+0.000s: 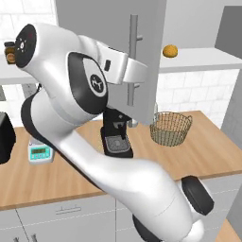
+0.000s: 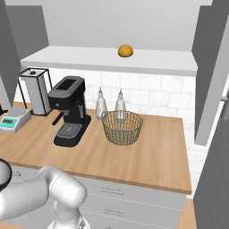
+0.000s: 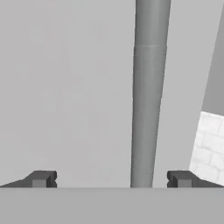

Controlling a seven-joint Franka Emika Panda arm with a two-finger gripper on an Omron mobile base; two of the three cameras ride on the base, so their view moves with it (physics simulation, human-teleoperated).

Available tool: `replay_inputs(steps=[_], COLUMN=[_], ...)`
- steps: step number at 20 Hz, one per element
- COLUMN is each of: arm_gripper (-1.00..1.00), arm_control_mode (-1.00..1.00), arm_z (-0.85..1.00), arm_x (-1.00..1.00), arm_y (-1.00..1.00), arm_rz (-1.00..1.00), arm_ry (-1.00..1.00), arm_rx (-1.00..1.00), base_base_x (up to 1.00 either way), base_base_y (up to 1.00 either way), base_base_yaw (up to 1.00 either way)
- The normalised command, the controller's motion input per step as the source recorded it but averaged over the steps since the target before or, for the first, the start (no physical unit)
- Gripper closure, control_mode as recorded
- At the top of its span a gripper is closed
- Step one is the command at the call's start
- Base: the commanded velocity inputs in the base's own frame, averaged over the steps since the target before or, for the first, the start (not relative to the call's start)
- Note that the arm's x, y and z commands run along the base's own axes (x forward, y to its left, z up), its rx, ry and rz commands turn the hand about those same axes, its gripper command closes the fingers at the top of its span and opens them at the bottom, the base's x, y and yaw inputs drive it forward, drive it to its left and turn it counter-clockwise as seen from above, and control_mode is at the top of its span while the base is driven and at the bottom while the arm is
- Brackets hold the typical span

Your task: Open the cabinet, pick up the bread from the cabinet and place it in the basket. Then move the basket to the dining counter.

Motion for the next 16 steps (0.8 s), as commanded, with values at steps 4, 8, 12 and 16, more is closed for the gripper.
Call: replay_inputs(steps=[4,8,12,16], arm_gripper=[-1.0,-1.0,-1.0,-1.0], arm_control_mode=[-1.0,-1.0,-1.0,-1.0], arm_z=[0.0,-0.02,-0.36,-0.79], arm_x=[-0.59,-0.54,-0.61,-0.2], arm_y=[-0.11,-0.92,-1.0,-1.0], arm_rz=[0.1,0.26,0.3,0.27], arm_ry=[-0.03,-0.01,-0.04,-0.02], arm_rx=[0.06,0.43,0.61,0.74], base_base_x=[0.0,0.0,0.0,0.0], base_base_y=[0.0,0.0,0.0,0.0], base_base_yaw=[0.0,0.0,0.0,0.0])
